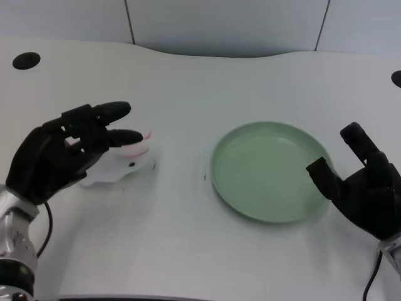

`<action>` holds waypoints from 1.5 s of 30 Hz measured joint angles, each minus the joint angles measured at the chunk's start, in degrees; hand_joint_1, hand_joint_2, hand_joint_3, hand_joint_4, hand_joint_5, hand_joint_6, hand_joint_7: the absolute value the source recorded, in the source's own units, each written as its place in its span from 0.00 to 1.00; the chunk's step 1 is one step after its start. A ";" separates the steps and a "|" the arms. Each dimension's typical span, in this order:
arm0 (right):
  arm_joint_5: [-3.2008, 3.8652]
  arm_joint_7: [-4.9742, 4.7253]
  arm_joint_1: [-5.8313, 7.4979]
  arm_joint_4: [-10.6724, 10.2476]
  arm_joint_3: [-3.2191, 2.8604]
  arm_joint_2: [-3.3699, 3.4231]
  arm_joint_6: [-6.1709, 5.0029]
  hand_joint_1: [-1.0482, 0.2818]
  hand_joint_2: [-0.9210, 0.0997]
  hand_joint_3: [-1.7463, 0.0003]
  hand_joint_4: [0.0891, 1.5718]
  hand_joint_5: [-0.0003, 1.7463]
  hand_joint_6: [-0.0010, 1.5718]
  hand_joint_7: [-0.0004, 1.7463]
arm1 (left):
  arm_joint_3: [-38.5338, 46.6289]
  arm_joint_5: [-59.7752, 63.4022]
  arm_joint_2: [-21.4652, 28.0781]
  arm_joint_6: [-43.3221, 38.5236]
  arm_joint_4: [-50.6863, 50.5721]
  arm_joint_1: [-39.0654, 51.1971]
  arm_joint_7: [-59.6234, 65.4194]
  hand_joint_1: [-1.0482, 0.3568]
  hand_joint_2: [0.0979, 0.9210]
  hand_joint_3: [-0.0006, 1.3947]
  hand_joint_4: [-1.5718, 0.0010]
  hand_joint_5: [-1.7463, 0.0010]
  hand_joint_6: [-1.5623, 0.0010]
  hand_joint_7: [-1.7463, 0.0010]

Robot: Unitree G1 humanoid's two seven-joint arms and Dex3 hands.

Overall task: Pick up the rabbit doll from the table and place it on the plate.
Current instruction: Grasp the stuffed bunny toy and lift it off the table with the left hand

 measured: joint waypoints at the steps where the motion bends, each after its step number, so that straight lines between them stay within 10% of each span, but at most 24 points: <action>1: 0.00 0.00 0.00 0.00 0.00 0.00 0.00 0.34 0.00 0.93 0.46 1.00 0.52 0.90 | -0.99 2.08 0.78 -4.79 -0.17 -0.47 1.11 0.18 1.00 0.02 0.77 0.83 0.69 1.00; 5: 0.00 -0.01 0.00 -0.03 -0.07 -0.04 -0.02 0.33 0.00 0.93 0.46 1.00 0.53 0.90 | -6.23 13.51 6.27 -20.99 -0.08 -3.78 8.39 0.15 1.00 0.02 0.79 0.86 0.72 1.00; 13: 0.00 0.08 0.00 -0.03 -0.14 -0.13 0.00 0.33 0.00 0.93 0.45 1.00 0.53 0.89 | -15.51 33.72 13.85 -27.33 2.92 -8.67 33.04 0.14 1.00 0.02 0.86 0.93 0.82 1.00; 24: -0.13 -0.81 0.09 -1.31 0.02 -0.07 -0.63 0.33 0.00 0.93 0.45 1.00 0.49 1.00 | -30.54 48.80 13.28 -13.12 14.07 -15.82 56.24 0.07 1.00 0.06 0.90 0.97 0.89 1.00; 45: -0.10 -0.66 0.10 -1.37 -0.07 -0.07 -0.46 0.34 0.00 0.94 0.45 1.00 0.50 0.95 | -42.21 54.41 5.55 12.05 19.40 -17.35 61.66 0.08 1.00 0.02 0.85 0.98 0.90 1.00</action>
